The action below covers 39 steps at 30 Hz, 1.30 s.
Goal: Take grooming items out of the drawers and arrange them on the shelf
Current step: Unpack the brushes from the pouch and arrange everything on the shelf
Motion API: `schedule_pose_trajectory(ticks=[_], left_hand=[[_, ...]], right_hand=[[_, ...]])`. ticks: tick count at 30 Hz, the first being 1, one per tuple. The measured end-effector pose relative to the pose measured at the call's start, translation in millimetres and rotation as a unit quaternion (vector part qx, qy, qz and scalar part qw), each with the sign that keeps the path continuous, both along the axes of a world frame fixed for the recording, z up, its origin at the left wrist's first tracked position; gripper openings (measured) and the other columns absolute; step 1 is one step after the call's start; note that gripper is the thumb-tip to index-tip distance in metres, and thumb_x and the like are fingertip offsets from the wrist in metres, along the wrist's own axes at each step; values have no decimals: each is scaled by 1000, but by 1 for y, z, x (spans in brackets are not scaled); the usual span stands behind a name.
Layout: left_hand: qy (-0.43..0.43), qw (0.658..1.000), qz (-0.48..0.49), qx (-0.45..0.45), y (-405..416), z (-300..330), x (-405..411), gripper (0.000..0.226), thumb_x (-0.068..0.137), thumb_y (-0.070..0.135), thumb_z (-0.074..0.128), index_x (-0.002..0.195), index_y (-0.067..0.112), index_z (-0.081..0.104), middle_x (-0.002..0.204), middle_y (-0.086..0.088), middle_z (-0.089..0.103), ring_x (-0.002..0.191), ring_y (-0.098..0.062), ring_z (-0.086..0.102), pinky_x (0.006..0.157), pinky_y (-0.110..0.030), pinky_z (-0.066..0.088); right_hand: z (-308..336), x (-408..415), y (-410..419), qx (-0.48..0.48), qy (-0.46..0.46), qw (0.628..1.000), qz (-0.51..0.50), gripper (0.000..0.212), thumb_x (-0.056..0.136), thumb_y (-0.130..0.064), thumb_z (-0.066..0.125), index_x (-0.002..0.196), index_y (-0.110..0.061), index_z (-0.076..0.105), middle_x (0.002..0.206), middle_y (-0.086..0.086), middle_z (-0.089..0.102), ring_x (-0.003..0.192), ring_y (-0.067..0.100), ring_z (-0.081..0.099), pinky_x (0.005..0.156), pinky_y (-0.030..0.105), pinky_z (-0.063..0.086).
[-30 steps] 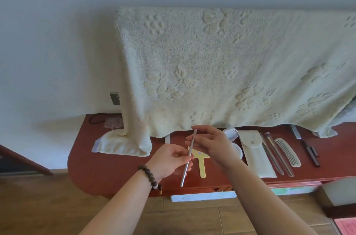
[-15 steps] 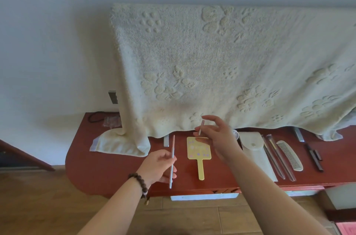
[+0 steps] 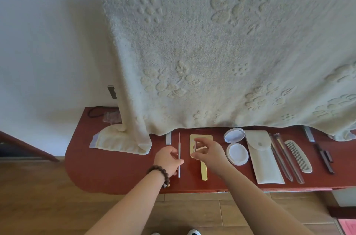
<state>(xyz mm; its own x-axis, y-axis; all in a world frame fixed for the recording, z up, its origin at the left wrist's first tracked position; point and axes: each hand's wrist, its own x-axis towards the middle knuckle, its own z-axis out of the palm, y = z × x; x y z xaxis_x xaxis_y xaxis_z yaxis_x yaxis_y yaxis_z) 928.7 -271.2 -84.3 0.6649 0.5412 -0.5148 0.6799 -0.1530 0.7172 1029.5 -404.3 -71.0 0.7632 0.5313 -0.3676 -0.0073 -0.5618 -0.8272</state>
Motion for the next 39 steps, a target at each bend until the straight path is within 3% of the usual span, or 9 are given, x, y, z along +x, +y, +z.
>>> schedule_pose_trajectory(ticks=[4, 9, 14, 21, 26, 29, 32, 36, 39], left_hand=[[42, 994, -12, 103, -3, -13, 6, 25, 80, 22, 72, 102, 17, 60, 96, -1, 65, 79, -16, 64, 71, -30, 56], [80, 980, -52, 172, -9, -21, 7, 26, 86, 27, 67, 106, 17, 52, 95, -3, 66, 67, -16, 61, 64, -26, 47], [63, 976, -65, 197, -14, -28, 3, 36, 85, 34, 67, 111, 17, 49, 96, -4, 66, 87, -22, 64, 70, -30, 50], [32, 971, -74, 226, -20, -31, -5, 39, 88, 43, 60, 117, 18, 50, 105, -1, 60, 94, -19, 60, 70, -26, 45], [-67, 927, -109, 353, -24, -37, -24, 36, 89, 27, 60, 121, 12, 57, 120, -6, 56, 112, -25, 56, 88, -34, 50], [-41, 910, -187, 367, -34, -37, -32, 68, 93, 39, 48, 149, 10, 21, 157, -8, 18, 145, -27, 19, 115, -41, 27], [38, 889, -280, 362, -47, -43, -35, 78, 91, 56, 16, 146, 14, -20, 153, -3, -26, 144, -22, -19, 119, -43, -4], [88, 879, -295, 364, -55, -56, -34, 82, 81, 61, 0, 143, 13, -25, 156, -4, -23, 145, -21, -17, 118, -44, -7], [103, 876, -292, 369, -58, -58, -30, 83, 79, 61, -4, 143, 13, -25, 157, -4, -21, 145, -20, -18, 118, -44, -8]], right_hand=[[-17, 3, 10, -89, -119, 983, 108, 52, 77, -22, 74, 127, -21, 57, 114, -5, 55, 105, 11, 52, 96, 26, 43], [-39, 4, 20, -150, -196, 946, 211, 55, 84, -29, 68, 135, -22, 50, 149, -3, 35, 144, 15, 17, 115, 36, 22], [-53, -1, 21, -144, -234, 930, 244, 56, 90, -27, 60, 142, -17, 41, 155, -2, 27, 147, 14, 7, 120, 31, 4], [-58, -5, 17, -145, -250, 922, 258, 63, 94, -29, 53, 149, -18, 24, 159, -4, 17, 147, 11, 3, 119, 28, -1], [-41, -5, -5, -118, -252, 940, 197, 65, 97, -38, 47, 151, -23, 14, 152, -16, -1, 144, 5, -8, 117, 26, -1], [-38, -13, -28, -159, -284, 927, 184, 63, 99, -43, 37, 151, -21, 9, 154, -11, -10, 142, 7, -18, 117, 27, -6], [-46, -27, -40, -237, -277, 903, 228, 67, 95, -52, 15, 151, -21, -5, 157, -3, -19, 142, 16, -25, 116, 31, -12], [-62, -33, -44, -281, -282, 883, 246, 76, 77, -64, -20, 141, -23, -22, 154, 1, -24, 141, 22, -28, 113, 36, -14], [-66, -32, -44, -290, -279, 881, 248, 75, 75, -65, -22, 139, -25, -24, 152, 0, -26, 141, 21, -26, 114, 37, -13]])
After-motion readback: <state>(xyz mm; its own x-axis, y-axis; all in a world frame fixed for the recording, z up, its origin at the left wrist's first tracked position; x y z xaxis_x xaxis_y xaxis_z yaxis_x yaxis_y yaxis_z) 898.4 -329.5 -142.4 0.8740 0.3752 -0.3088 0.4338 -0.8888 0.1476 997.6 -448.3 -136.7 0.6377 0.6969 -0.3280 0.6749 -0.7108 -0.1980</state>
